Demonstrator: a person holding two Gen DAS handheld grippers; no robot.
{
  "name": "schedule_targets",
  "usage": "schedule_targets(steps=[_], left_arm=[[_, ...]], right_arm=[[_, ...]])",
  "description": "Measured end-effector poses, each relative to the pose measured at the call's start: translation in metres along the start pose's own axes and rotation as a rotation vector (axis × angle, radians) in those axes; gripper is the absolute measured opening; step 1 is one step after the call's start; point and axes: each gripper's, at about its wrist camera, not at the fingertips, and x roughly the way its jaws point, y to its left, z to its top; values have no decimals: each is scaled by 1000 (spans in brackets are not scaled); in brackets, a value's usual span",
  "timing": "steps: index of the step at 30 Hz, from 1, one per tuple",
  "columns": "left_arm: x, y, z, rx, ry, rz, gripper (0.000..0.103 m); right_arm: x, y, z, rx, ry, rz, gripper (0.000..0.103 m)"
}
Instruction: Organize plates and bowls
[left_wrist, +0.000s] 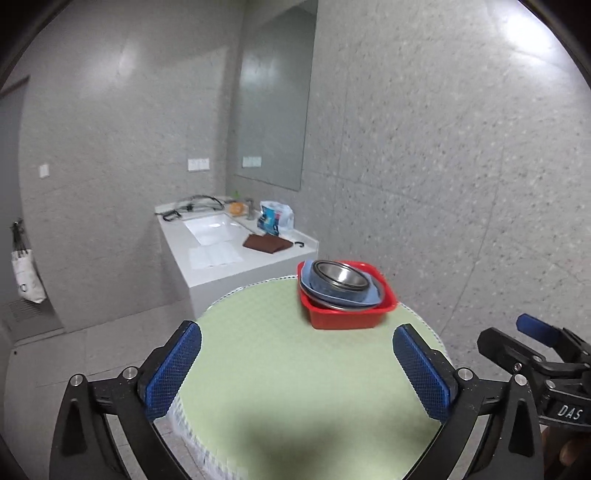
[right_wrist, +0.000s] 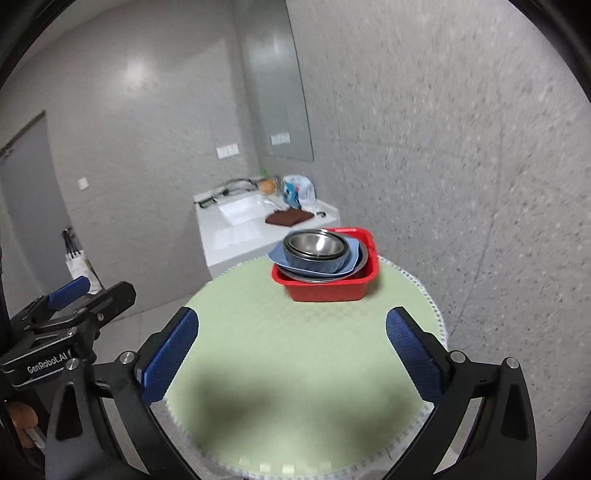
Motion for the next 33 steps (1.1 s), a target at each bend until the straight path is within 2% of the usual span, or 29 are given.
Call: schedule_targets(steps=[6,12,21,31,33], left_arm=[[-125,-39,-31,6,-52,43,102],[-214,-68,-61,31,-82,55,102],[-306,-76,-84,43,-125,43,102],[-359,-65,-97,37,-148,46,102],[-360,-63,-96,33,-151,43,102]], right_arm=[[-85,-3,-15,11,-46,51,103],[-144,-2,-32,19,-83,55,103],[-218,14,-54,35,-163,42,103],[-262,38,-69,30,-203,35,103],[-267,41,-71,27,-209,30,103]])
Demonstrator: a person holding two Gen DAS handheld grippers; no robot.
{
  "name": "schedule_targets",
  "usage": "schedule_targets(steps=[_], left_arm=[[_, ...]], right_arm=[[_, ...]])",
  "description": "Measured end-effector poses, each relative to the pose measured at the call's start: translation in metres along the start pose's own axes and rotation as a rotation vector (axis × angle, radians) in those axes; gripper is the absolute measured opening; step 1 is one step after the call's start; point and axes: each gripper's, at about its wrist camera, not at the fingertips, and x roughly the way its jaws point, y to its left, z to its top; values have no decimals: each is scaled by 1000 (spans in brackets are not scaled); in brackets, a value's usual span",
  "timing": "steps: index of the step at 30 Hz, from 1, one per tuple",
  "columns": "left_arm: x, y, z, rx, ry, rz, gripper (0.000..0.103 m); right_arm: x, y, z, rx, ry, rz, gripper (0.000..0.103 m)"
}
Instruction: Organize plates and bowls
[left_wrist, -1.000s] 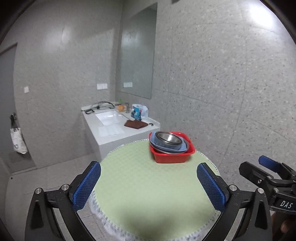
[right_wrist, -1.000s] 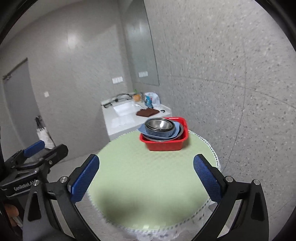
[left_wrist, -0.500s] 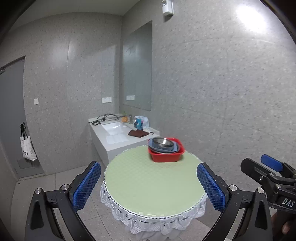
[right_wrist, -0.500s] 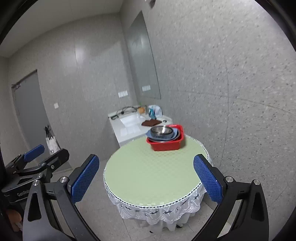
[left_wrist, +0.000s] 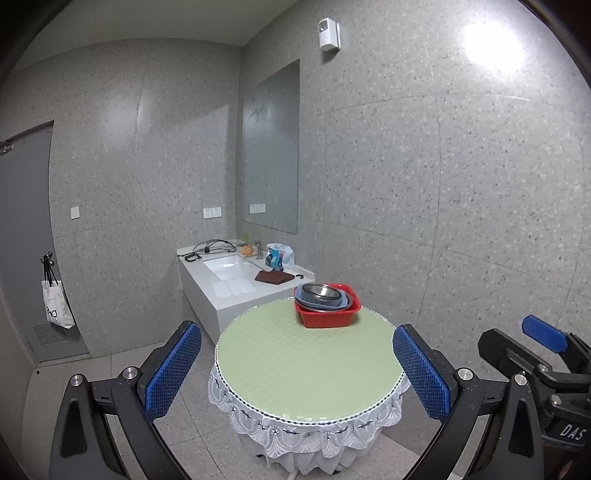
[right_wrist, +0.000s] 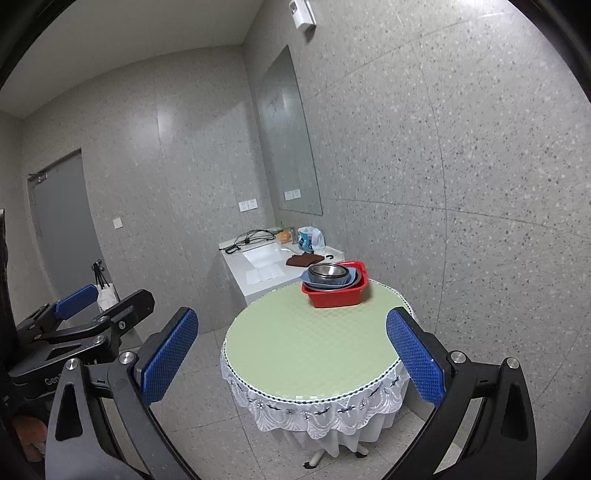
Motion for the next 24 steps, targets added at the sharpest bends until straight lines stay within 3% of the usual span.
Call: schedule_targets(steps=[11,24], left_arm=[[-17,13,2,-9,-7,24,102],[-6,18,4,-18,4,37,102]], right_arm=[[-8,18,-4,-31,2,15,103],[-2,31,-7,-46,13,33,103]])
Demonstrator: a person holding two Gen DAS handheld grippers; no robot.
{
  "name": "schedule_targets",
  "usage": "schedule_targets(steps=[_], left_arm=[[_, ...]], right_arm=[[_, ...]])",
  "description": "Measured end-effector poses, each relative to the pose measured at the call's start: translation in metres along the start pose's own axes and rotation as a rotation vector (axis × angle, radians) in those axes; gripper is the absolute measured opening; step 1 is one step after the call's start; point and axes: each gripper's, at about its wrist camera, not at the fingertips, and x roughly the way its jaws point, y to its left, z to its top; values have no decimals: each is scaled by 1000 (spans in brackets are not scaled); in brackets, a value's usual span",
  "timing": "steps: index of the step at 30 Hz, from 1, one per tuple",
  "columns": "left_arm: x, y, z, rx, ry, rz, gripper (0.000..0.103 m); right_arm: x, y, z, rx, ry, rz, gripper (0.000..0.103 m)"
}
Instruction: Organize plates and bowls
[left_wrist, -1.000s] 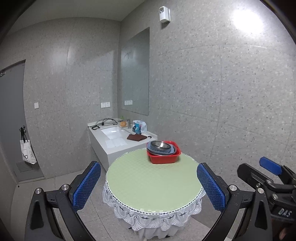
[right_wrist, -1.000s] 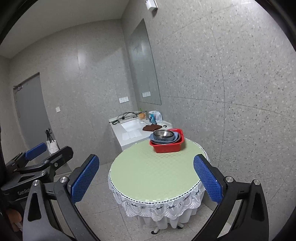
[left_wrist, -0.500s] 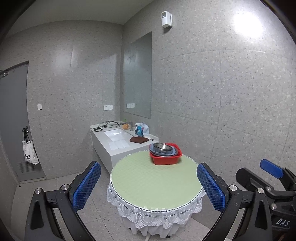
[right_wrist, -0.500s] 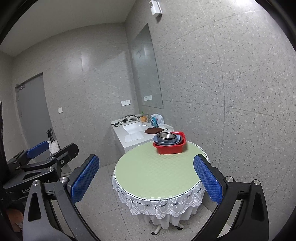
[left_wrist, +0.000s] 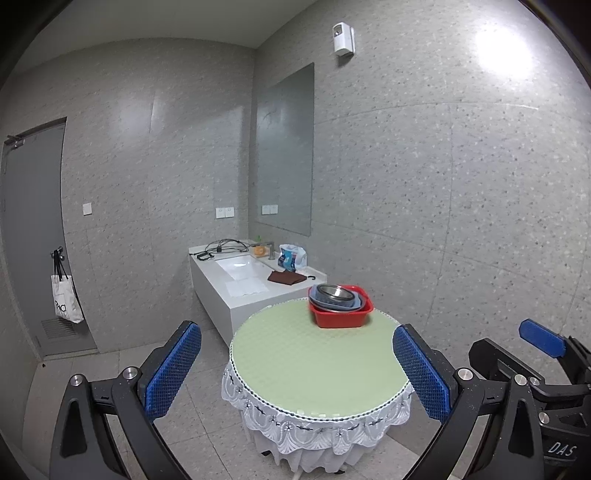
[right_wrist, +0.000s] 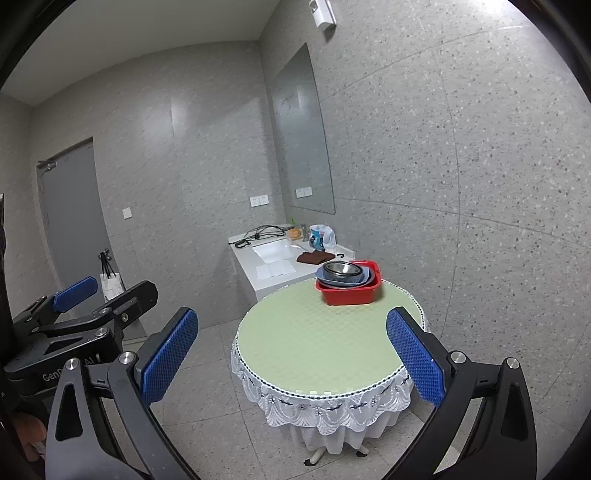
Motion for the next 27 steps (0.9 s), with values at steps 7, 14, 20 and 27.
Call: schedule_targets(steps=[7,14,20,27], left_arm=[[7,0,2,-5,4,7,102],[18,3,4,-8,10,14,102],[24,6,5,-6,15,16,102],[29,6,4,-11,18,19,102]], right_arm=[[4,5,0,-6,3,0,103],[8,10,0,-10,8,0,103],[11,13,0,-8,12,2,103],[12,15,1,-9,14,0,103]])
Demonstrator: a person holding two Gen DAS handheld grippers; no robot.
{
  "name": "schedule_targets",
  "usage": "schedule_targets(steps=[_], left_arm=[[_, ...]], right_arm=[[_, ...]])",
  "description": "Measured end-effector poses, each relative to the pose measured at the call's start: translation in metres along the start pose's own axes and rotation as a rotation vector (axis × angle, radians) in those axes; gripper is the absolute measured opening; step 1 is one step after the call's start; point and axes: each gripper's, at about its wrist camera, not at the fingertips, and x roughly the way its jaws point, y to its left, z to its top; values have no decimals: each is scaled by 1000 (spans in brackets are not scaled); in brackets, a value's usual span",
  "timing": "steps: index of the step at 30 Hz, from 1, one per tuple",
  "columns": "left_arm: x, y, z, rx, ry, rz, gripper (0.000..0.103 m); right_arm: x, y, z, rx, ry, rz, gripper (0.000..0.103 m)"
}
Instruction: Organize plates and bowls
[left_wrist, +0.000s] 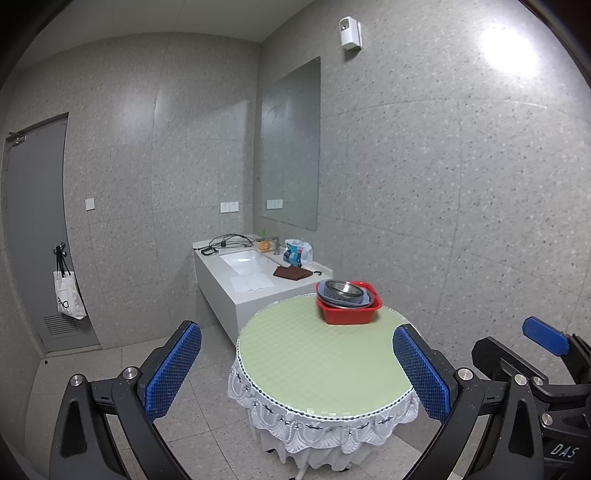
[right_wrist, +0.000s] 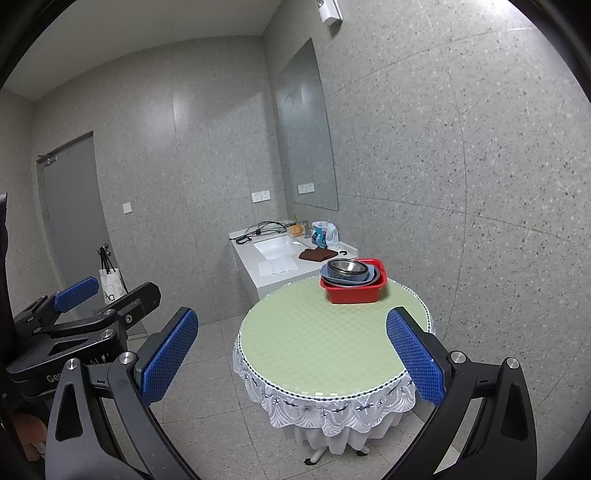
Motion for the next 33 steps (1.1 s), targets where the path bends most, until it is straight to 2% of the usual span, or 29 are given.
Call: schedule_targets(steps=[33], left_arm=[[9,2,-5,5,7,11,102]], right_arm=[[5,-9,3,-4,8,1,103]])
